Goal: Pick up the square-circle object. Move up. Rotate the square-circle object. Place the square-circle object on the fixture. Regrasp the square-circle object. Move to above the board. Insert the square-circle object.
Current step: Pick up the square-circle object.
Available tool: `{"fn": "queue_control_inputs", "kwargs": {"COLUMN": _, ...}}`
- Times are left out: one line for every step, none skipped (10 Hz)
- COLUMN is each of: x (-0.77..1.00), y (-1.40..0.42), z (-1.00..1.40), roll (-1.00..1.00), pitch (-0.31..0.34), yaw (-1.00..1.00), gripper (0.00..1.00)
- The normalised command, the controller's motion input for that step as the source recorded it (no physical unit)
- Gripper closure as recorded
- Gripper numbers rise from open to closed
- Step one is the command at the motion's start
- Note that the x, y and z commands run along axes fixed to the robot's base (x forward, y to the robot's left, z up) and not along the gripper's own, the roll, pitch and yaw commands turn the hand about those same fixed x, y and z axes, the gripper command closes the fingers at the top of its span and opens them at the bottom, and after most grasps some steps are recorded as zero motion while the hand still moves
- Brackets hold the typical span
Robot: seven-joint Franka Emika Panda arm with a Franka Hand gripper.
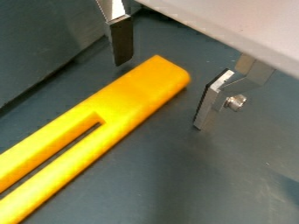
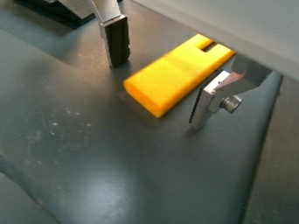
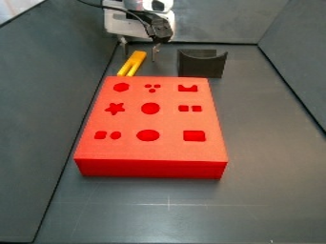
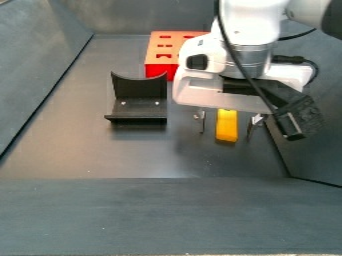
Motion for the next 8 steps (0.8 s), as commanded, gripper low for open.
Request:
{"fn": "queue_control_inputs", "kwargs": {"x": -0.18, "y": -0.2, "z": -0.23, "roll": 0.01, "pitch": -0.324, "yaw": 0.07, "gripper": 0.0}}
{"fn": "queue_control_inputs", "kwargs": {"x": 0.0, "y": 0.0, "z": 0.0, "roll": 0.0, "pitch": 0.0, "yaw": 0.0, "gripper": 0.0}}
{"fn": "queue_control_inputs", "kwargs": {"x": 0.0, "y": 0.0, "z": 0.0, "roll": 0.0, "pitch": 0.0, "yaw": 0.0, "gripper": 1.0}}
{"fn": "queue_control_inputs", "kwargs": {"x": 0.0, "y": 0.0, "z": 0.0, "roll": 0.0, "pitch": 0.0, "yaw": 0.0, "gripper": 1.0}}
{"fn": "queue_control_inputs", "kwargs": {"x": 0.0, "y": 0.0, "z": 0.0, "roll": 0.0, "pitch": 0.0, "yaw": 0.0, "gripper": 1.0}}
{"fn": "queue_control_inputs", "kwargs": {"x": 0.0, "y": 0.0, "z": 0.0, "roll": 0.0, "pitch": 0.0, "yaw": 0.0, "gripper": 1.0}}
{"fn": "queue_control_inputs", "kwargs": {"x": 0.0, "y": 0.0, "z": 0.0, "roll": 0.0, "pitch": 0.0, "yaw": 0.0, "gripper": 1.0}}
{"fn": "queue_control_inputs", "kwargs": {"x": 0.0, "y": 0.0, "z": 0.0, "roll": 0.0, "pitch": 0.0, "yaw": 0.0, "gripper": 1.0}}
